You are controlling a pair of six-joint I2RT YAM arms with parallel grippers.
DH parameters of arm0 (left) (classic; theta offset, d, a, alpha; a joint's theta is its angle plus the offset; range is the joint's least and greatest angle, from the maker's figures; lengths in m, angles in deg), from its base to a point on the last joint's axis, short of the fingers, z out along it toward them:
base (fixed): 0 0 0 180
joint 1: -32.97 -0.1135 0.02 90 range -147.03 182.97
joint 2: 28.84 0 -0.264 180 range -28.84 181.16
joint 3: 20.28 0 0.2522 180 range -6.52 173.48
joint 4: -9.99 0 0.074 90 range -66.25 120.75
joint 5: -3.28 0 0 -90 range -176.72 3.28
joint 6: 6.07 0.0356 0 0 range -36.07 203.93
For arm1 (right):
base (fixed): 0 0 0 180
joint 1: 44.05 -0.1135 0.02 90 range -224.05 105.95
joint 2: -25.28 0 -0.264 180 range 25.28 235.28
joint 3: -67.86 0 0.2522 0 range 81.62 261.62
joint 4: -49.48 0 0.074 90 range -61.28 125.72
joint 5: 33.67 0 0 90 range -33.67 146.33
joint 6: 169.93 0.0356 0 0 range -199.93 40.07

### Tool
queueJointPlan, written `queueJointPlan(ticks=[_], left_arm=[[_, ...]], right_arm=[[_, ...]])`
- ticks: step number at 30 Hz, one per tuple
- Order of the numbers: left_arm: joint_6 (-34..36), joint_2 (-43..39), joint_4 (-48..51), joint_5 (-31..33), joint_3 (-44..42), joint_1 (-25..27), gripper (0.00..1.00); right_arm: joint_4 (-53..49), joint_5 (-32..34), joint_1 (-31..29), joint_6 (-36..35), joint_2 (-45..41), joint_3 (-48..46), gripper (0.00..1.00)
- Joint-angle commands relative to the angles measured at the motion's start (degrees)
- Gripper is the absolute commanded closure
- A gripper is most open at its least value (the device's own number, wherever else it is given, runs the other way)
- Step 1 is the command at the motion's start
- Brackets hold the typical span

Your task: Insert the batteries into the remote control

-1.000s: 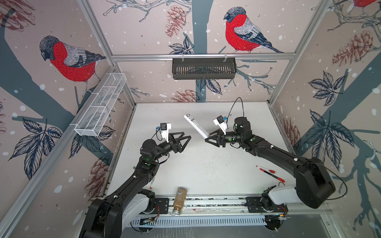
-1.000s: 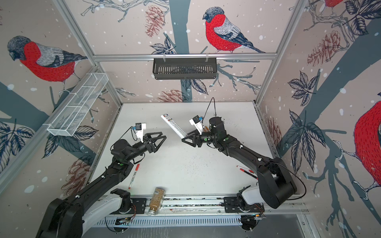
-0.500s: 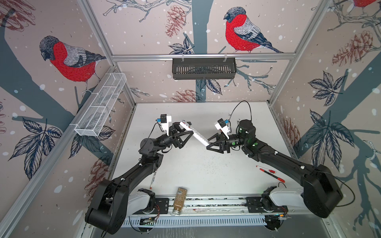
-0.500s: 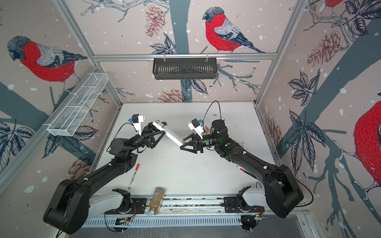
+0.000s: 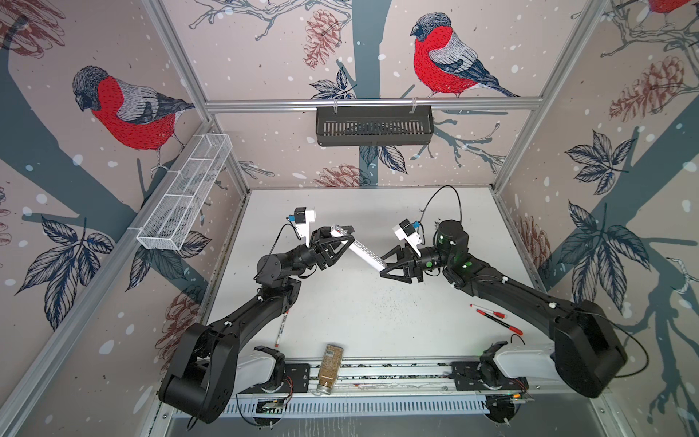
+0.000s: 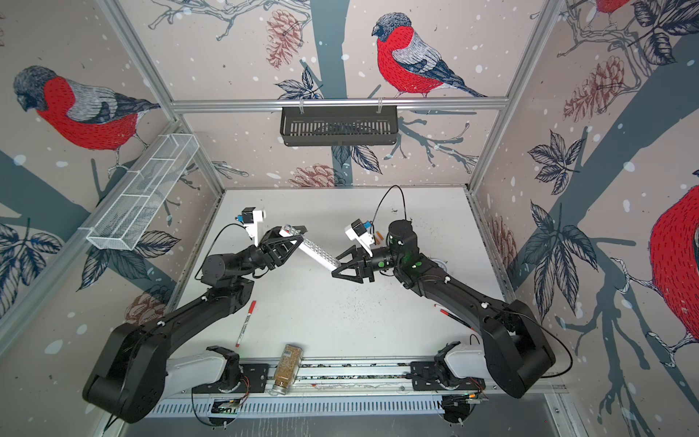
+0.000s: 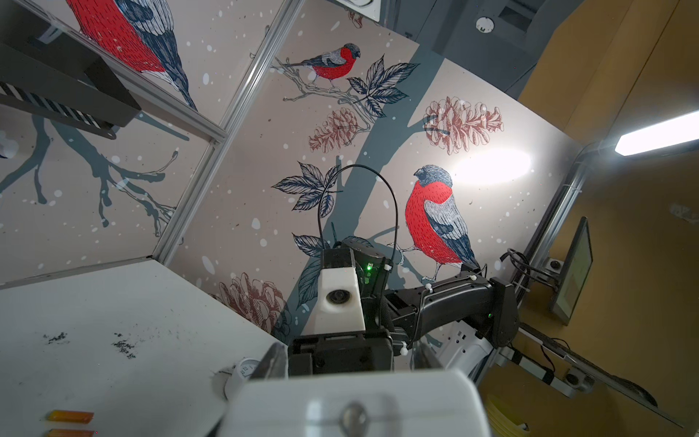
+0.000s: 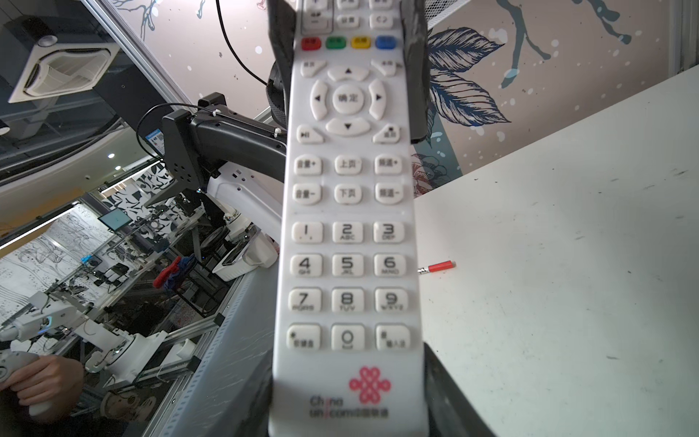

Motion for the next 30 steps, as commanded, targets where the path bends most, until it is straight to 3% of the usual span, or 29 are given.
queueJointPlan(ticks=[1, 4, 6, 10, 12, 17, 20, 30], left_arm=[[2.03, 0.1, -2.33, -0.26, 0.3, -0.07, 0.56], [3.35, -0.4, 1.19, 0.01, 0.63, -0.15, 0.58], [6.34, -1.29, 6.9, 0.54, 1.11, -0.24, 0.58], [13.09, -3.9, 20.03, 3.12, 2.4, -0.19, 0.6], [16.19, -5.42, 26.07, 4.42, 3.16, -0.08, 0.6], [20.06, -7.65, 34.55, 5.87, 4.79, -0.12, 0.6], [21.09, -8.53, 37.24, 6.79, 5.16, -0.08, 0.6], [20.7, -8.61, 37.95, 6.2, 5.49, 0.02, 0.59]], right_arm=[[1.32, -0.01, -0.16, 0.19, -0.18, 0.23, 0.55], [-5.72, 4.53, -0.73, -5.39, -1.08, 1.65, 0.4], [-15.75, 13.81, -2.65, -13.2, -2.38, 4.12, 0.27], [-23.79, 35.24, -9.0, -20.69, -5.22, 6.76, 0.19], [-23.72, 43.9, -11.43, -21.09, -5.72, 7.13, 0.18], [-25.94, 57.18, -15.06, -23.43, -4.79, 9.52, 0.24], [-26.84, 60.14, -16.11, -24.9, -4.07, 10.66, 0.35], [-28.72, 64.05, -18.63, -27.96, 0.78, 13.83, 0.44]])
